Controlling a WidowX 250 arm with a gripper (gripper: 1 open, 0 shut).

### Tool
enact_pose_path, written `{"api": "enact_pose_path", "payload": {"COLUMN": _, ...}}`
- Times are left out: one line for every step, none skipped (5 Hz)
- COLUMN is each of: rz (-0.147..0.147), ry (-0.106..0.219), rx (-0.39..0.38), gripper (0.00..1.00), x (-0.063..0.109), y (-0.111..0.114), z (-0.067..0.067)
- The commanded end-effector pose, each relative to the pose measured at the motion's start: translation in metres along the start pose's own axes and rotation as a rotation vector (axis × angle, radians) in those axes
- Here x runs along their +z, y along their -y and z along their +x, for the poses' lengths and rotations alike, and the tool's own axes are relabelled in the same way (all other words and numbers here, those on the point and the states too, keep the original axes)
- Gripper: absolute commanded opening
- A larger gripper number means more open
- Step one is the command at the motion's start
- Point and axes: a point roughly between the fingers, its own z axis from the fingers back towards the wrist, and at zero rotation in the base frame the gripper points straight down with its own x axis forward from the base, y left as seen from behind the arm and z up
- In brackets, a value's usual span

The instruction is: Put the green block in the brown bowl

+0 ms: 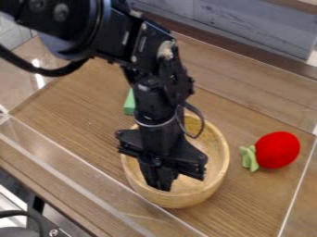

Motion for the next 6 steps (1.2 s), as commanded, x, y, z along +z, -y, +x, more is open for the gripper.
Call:
{"api": "enact_pose_path", "payload": {"rz": 0.000, "ry": 0.022, "rx": 0.042, "gripper": 1.00, "x": 0.014, "y": -0.001, "z": 0.004}}
{"api": "enact_pose_path", "payload": {"rz": 0.000, "ry": 0.018, "rx": 0.080, "gripper": 0.00, "x": 0.020, "y": -0.005, "z": 0.004}}
{"api": "enact_pose_path", "payload": {"rz": 0.003, "ry": 0.019, "rx": 0.126, "gripper": 0.00, "x": 0.025, "y": -0.010, "z": 0.006}}
{"api": "enact_pose_path", "payload": {"rz": 0.004, "ry": 0.013, "rx": 0.155, "gripper": 1.00, "x": 0.030, "y": -0.012, "z": 0.006}}
{"api": "enact_pose_path", "payload": {"rz": 0.002, "ry": 0.004, "rx": 0.163, "gripper": 1.00, "x": 0.028, "y": -0.006, "z": 0.008}}
{"api": "enact_pose_path", "payload": {"rz": -0.002, "ry": 0.005, "rx": 0.171, "gripper": 1.00, "x": 0.024, "y": 0.000, "z": 0.010}}
